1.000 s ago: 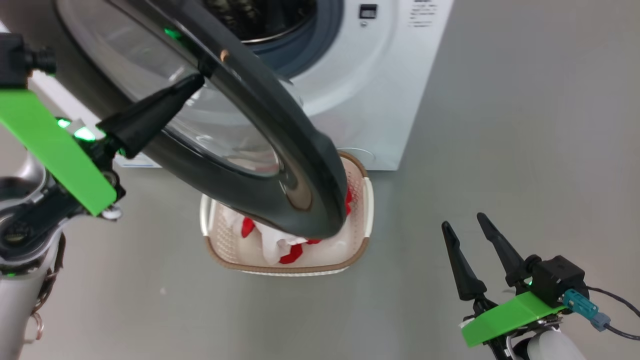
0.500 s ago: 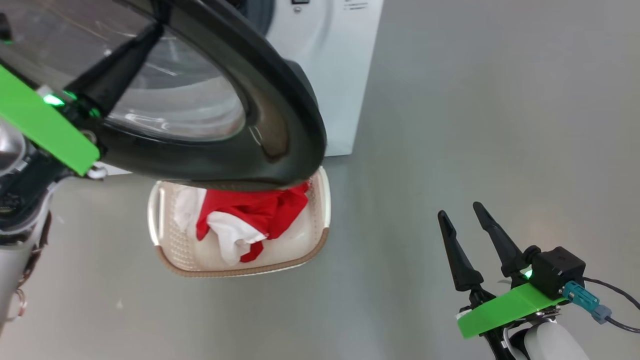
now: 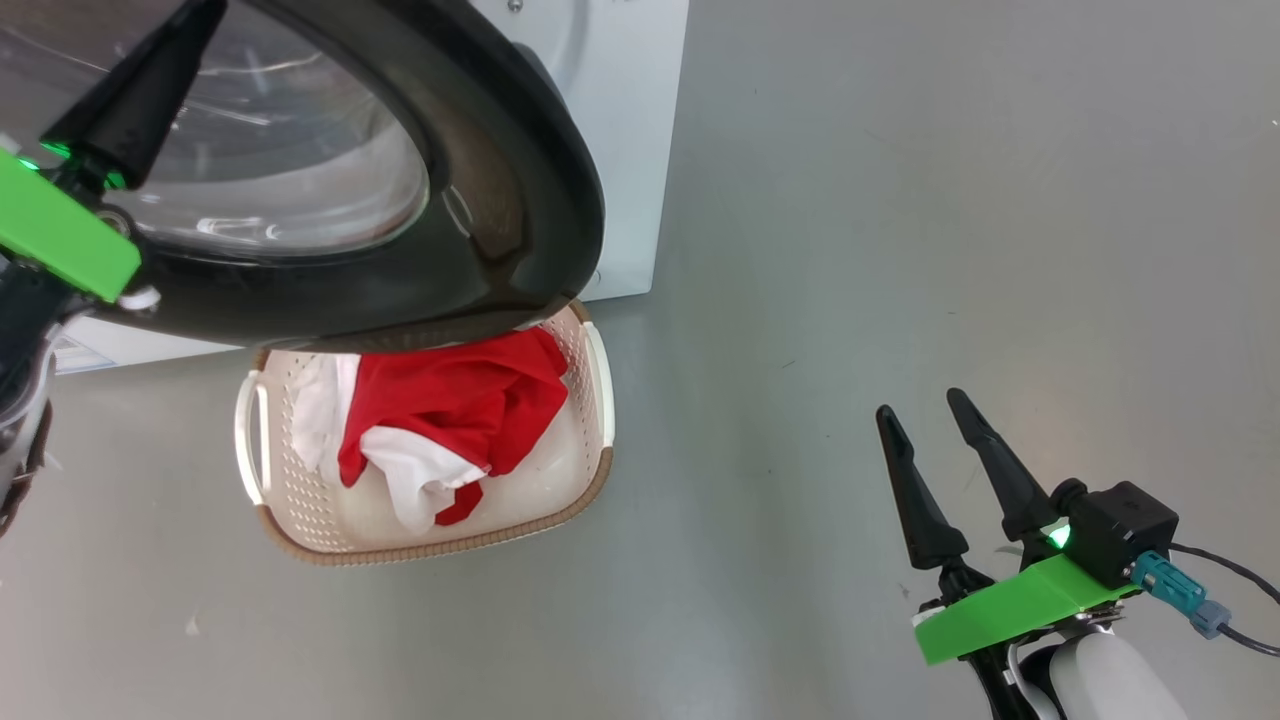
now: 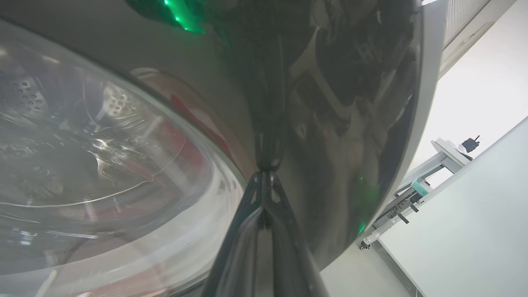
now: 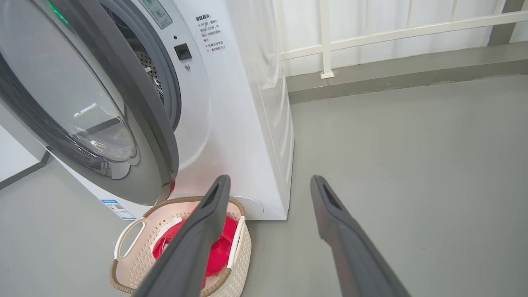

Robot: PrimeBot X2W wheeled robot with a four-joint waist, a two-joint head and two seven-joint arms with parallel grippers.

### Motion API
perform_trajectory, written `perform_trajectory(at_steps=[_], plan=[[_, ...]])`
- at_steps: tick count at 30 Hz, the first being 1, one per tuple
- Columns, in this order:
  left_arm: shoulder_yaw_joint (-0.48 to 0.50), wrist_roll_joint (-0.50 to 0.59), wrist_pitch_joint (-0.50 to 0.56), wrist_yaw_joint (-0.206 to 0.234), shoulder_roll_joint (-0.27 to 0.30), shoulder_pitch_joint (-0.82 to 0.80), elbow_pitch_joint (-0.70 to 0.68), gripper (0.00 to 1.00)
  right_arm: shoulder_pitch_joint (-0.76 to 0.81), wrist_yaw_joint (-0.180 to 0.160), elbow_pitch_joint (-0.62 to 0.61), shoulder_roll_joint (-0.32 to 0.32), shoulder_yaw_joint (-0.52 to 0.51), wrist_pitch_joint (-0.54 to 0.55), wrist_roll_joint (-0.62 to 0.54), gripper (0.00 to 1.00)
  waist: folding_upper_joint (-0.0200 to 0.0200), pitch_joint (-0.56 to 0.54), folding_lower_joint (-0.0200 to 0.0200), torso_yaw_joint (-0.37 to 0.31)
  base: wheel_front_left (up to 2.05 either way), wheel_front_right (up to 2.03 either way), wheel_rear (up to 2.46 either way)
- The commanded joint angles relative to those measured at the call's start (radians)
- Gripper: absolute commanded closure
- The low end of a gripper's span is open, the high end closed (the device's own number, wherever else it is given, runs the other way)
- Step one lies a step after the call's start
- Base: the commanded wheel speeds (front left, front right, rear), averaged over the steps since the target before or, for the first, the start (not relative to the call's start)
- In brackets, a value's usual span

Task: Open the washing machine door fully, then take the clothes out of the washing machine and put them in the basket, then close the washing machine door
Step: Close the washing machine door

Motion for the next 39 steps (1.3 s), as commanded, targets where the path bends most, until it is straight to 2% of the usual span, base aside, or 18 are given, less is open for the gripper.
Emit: perform_trajectory(at_steps=[1,13,19,22,24,26,28,29,30,31,33,39], plan=[[0.030,-0.013,-0.010,-0.007,0.057,-0.041,-0.014,1.00,-0.016,0.005,-0.027,0.001,0.019,-0.006,0.017,0.00,0.0000,0.001,0.0000,0.002,0.00,0.00,0.00],[-0.038,-0.062,-0.069,-0.007,0.088,0.027,-0.058,1.00,-0.006,0.005,-0.019,0.001,0.002,-0.006,-0.008,0.00,0.0000,-0.029,0.0000,0.045,0.00,0.00,0.00],[-0.079,-0.059,-0.150,-0.007,0.106,0.123,-0.112,0.98,0.013,0.005,-0.014,0.001,-0.007,-0.006,-0.028,0.00,0.0000,-0.057,0.0000,0.080,0.00,0.00,0.00],[-0.101,-0.064,-0.193,-0.007,0.110,0.179,-0.128,0.87,0.021,0.005,-0.012,0.001,-0.009,-0.006,-0.037,0.00,0.0000,-0.071,0.0000,0.096,0.00,0.00,0.00],[-0.111,-0.068,-0.229,-0.007,0.112,0.218,-0.131,0.69,0.026,0.005,-0.010,0.001,-0.012,-0.006,-0.043,0.00,0.0000,-0.081,0.0000,0.107,0.00,0.00,0.00],[-0.124,-0.068,-0.261,-0.007,0.115,0.258,-0.131,0.58,0.033,0.005,-0.009,0.001,-0.015,-0.006,-0.050,0.00,0.0000,-0.091,0.0000,0.119,0.00,0.00,0.00],[-0.135,-0.074,-0.298,-0.007,0.109,0.300,-0.127,0.51,0.042,0.005,-0.007,0.001,-0.021,-0.006,-0.056,0.00,0.0000,-0.100,0.0000,0.130,0.00,0.00,0.00],[-0.138,-0.079,-0.317,-0.007,0.106,0.320,-0.124,0.27,0.047,0.005,-0.007,0.001,-0.024,-0.006,-0.058,0.00,0.0000,-0.105,0.0000,0.136,0.00,0.00,0.00],[-0.141,-0.078,-0.334,-0.007,0.103,0.341,-0.117,0.14,0.053,0.005,-0.007,0.001,-0.028,-0.006,-0.060,0.00,0.0000,-0.110,0.0000,0.142,0.00,0.00,0.00],[-0.142,-0.085,-0.348,-0.007,0.096,0.362,-0.113,0.07,0.058,0.005,-0.008,0.001,-0.032,-0.006,-0.061,0.00,0.0000,-0.115,0.0000,0.147,0.00,0.00,0.00],[-0.137,-0.093,-0.369,-0.007,0.086,0.404,-0.101,0.00,0.067,0.005,-0.009,0.001,-0.036,-0.006,-0.063,0.00,0.0000,-0.120,0.0000,0.156,0.00,0.00,0.00],[-0.132,-0.058,-0.395,-0.007,0.049,0.510,-0.047,0.00,0.089,0.005,-0.011,-0.010,-0.047,-0.006,-0.063,0.00,0.0000,-0.131,0.0000,0.182,0.00,0.00,0.00]])
